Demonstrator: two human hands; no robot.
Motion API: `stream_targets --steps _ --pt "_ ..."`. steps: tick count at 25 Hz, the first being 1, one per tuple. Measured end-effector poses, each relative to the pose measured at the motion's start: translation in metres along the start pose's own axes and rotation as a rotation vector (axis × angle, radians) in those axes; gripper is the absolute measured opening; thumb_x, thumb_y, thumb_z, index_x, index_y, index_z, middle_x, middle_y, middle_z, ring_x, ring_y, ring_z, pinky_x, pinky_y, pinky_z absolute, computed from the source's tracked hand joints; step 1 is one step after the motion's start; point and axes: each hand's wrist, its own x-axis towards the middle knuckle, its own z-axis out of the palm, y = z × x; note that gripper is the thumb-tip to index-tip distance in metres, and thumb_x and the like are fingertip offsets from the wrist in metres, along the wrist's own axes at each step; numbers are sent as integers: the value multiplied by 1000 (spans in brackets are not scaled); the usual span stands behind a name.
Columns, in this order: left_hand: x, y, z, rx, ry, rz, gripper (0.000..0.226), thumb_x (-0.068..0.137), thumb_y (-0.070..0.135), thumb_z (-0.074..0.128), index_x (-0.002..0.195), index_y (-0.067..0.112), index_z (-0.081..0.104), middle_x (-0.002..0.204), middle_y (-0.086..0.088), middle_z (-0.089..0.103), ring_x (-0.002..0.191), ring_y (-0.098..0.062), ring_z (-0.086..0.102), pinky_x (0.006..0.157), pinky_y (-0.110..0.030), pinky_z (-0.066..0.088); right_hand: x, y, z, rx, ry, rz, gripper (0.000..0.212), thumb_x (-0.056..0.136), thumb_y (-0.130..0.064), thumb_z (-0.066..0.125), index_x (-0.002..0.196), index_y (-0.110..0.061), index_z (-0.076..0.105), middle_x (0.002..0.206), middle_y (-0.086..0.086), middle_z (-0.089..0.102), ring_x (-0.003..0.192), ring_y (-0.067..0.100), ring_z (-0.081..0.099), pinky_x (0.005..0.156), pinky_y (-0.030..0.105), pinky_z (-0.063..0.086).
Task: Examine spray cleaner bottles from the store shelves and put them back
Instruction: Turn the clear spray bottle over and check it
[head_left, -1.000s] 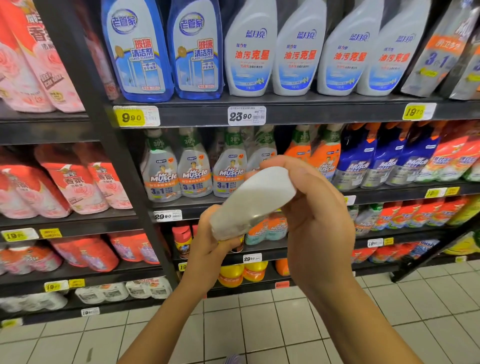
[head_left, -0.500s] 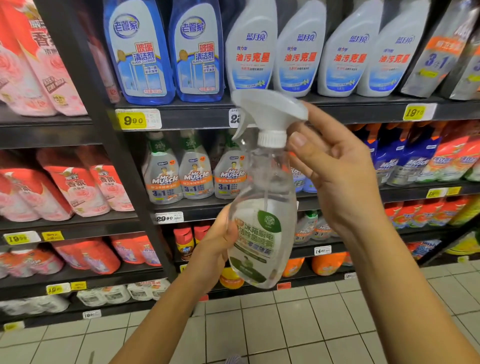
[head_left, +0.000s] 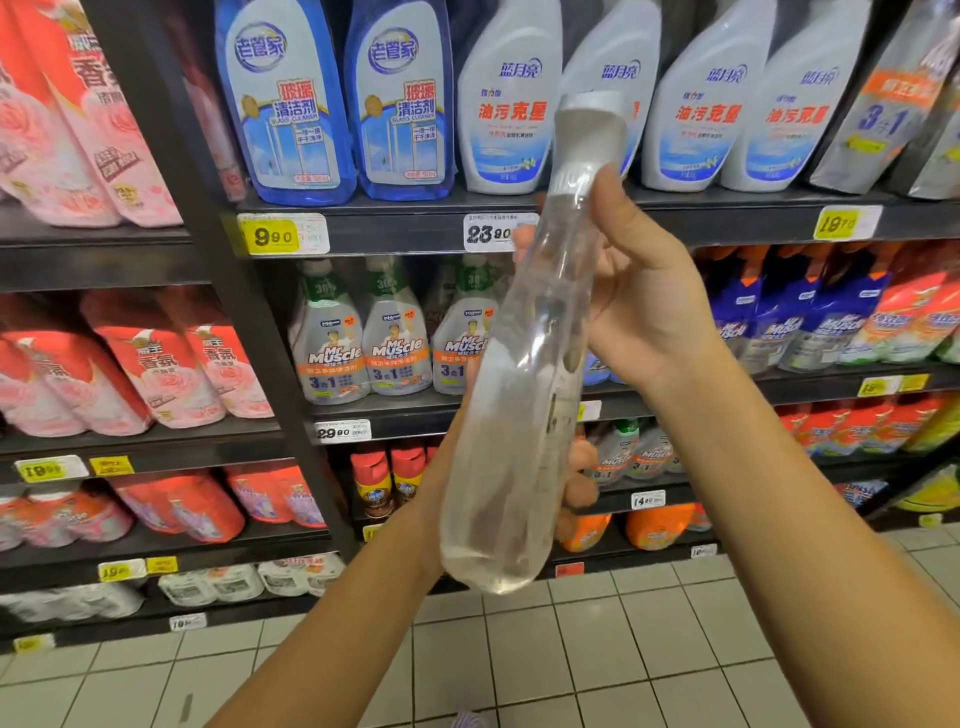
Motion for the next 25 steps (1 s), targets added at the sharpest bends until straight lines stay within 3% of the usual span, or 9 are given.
stream_targets --steps 2,3,5,6,8,12,16,21,25 --pt "-2 -3 -12 169 325 55 115 6 61 86 106 10 60 103 -17 62 81 -27 55 58 -31 47 4 1 4 130 77 -4 21 86 -26 65 76 -9 70 66 4 67 63 18 67 63 32 56" --pt "-6 0 -16 254 367 106 112 18 70 79 114 15 61 110 -11 66 84 -26 59 60 -32 49 6 -1 6 164 100 -12 18 87 -23 66 79 -8 66 64 4 65 60 17 66 61 32 55" --pt "-16 13 -1 423 304 297 64 68 75 52 111 31 68 106 5 73 91 -12 70 69 -25 57 8 -8 5 166 126 -41 13 84 -19 69 80 -7 64 63 4 64 58 17 65 62 34 54" --pt "-21 19 9 491 274 322 64 76 77 43 117 34 66 114 5 71 103 -12 68 77 -26 57 10 -12 4 144 159 -49 12 82 -17 71 78 -8 65 62 3 65 57 17 65 64 36 55" --pt "-32 25 23 540 211 308 73 70 80 51 127 34 59 124 -1 66 113 -21 63 80 -31 57 15 -19 1 79 254 -56 10 81 -14 73 82 -9 65 58 1 67 56 16 68 70 41 58" --pt "-32 20 39 553 219 309 21 75 39 72 96 37 74 107 -4 73 96 -26 71 65 -35 59 34 -31 3 -79 280 13 17 82 -14 75 90 -8 61 62 3 70 59 17 70 71 37 59" --pt "-38 31 52 444 209 271 31 81 40 60 104 26 74 116 -7 70 103 -30 68 77 -47 58 44 -36 -7 -286 265 131 4 92 -14 62 91 -11 60 73 3 64 65 18 61 69 29 56" --pt "-48 33 76 401 188 241 50 79 40 60 125 19 61 120 -8 68 106 -29 67 80 -47 57 37 -27 -16 -332 299 263 16 93 -19 62 105 -8 61 80 7 66 71 20 64 69 28 56" --pt "-47 36 91 338 188 188 56 76 40 58 129 20 56 122 -9 67 109 -32 65 81 -47 57 29 -17 -17 -300 305 378 24 95 -21 58 114 -6 62 106 11 65 97 24 62 94 37 51"
